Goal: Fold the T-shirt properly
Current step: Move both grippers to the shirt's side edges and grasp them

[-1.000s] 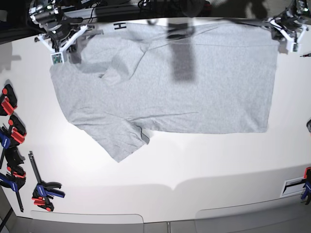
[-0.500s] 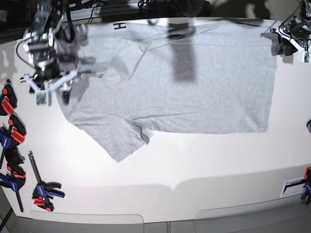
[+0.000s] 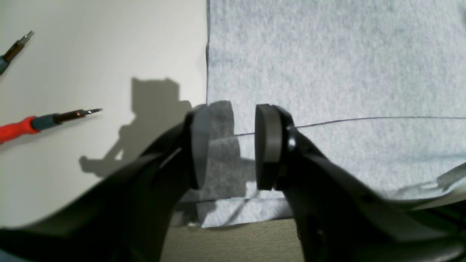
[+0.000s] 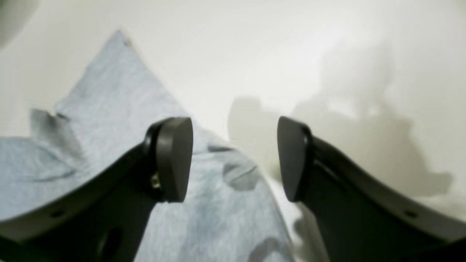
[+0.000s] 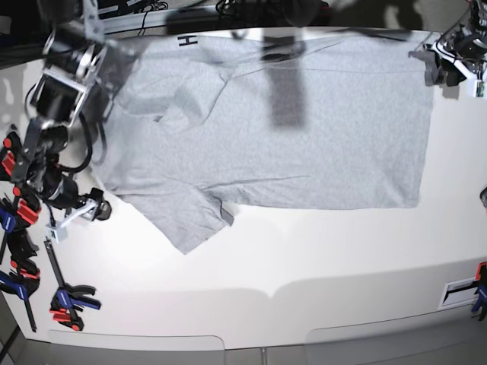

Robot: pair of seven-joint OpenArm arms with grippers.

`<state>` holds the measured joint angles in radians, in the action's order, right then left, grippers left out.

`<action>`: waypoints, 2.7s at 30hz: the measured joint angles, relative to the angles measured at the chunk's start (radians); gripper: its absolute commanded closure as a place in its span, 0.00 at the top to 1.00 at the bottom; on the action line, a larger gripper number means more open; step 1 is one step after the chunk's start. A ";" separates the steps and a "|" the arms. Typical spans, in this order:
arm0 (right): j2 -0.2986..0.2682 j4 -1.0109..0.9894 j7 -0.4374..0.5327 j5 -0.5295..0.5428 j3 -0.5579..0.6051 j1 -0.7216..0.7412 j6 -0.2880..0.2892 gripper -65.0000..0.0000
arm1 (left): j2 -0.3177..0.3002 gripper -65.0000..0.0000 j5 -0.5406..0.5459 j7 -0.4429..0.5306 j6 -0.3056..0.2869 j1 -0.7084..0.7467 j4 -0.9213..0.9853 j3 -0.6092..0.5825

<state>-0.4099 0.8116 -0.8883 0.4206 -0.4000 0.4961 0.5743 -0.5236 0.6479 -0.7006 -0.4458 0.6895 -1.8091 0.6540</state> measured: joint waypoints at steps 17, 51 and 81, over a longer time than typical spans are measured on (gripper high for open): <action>-0.009 -0.267 -0.063 0.069 -0.002 0.046 0.085 0.51 | 0.011 0.30 0.000 0.006 0.000 0.000 0.000 0.000; -0.002 -0.272 -0.108 0.061 -0.002 0.039 0.092 0.00 | -0.219 0.61 0.082 0.180 0.029 -1.112 1.260 -0.362; -0.003 -0.273 -0.111 0.063 -0.002 0.039 0.092 0.00 | -0.066 0.58 0.175 -0.030 0.019 -1.260 1.373 -0.411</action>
<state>-0.4129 0.5385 -0.9997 0.4835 -0.4023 0.5346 0.6662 -0.5900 0.8234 -0.7303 -0.4271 -0.5709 -0.4366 0.2432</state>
